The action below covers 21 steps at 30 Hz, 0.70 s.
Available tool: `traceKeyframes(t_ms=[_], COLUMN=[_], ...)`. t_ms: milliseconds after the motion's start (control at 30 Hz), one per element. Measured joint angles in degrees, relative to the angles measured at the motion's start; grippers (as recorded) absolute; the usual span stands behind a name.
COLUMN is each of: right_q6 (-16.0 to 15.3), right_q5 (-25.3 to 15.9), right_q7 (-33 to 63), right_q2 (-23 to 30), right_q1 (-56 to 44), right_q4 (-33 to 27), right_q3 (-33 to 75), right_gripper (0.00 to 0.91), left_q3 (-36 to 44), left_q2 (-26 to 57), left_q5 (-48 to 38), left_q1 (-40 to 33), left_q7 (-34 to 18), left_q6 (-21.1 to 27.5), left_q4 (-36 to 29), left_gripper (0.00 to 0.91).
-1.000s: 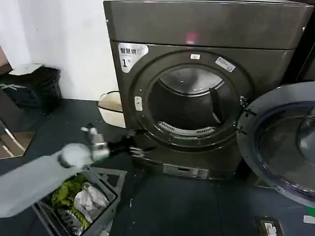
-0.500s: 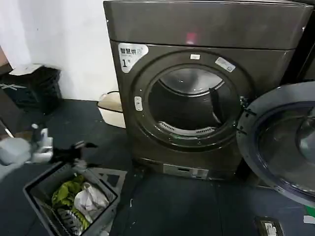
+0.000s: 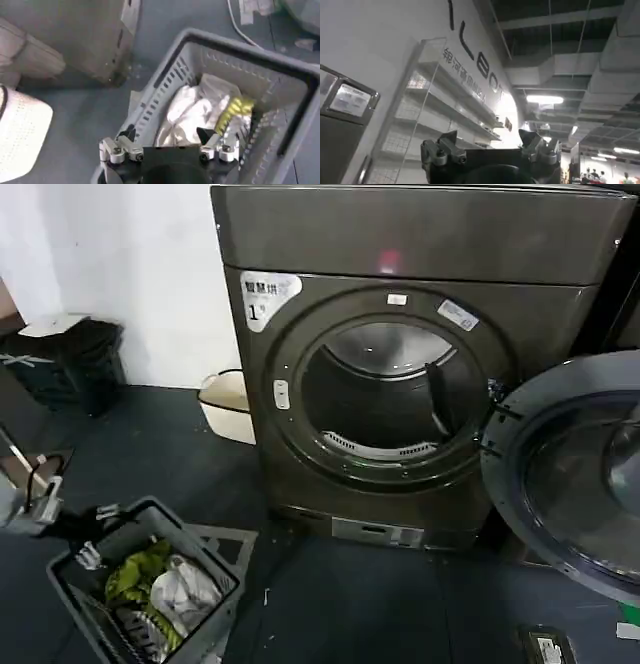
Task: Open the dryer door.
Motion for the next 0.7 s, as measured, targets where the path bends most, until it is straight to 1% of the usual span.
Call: traceKeyframes(t_ms=[167, 267, 533, 700], right_q6=[0.0, 0.0, 0.05, 0.2], right_q5=[0.0, 0.0, 0.05, 0.06], right_q7=[0.01, -0.11, -0.42, -0.59], right_q2=[0.1, 0.14, 0.65, 0.82], right_q1=[-0.13, -0.13, -0.26, -0.49], right_q4=[0.11, 0.23, 1.68, 2.03], right_q3=[0.11, 0.06, -0.45, -0.32], right_gripper=[0.907, 0.907, 0.907, 0.907], left_q3=[0.07, 0.01, 0.15, 0.26], left_q2=[0.08, -0.22, -1.4, -1.51], left_q5=[1.44, 2.65, 2.77, 3.05], left_q1=[0.96, 1.21, 1.35, 1.35], left_q7=[0.62, 1.15, 0.17, 1.88], left_q6=[-1.17, -3.04, -4.24, -4.39], left_q4=[0.89, 1.46, 2.98, 2.9], left_gripper=[0.907, 0.907, 0.907, 0.907])
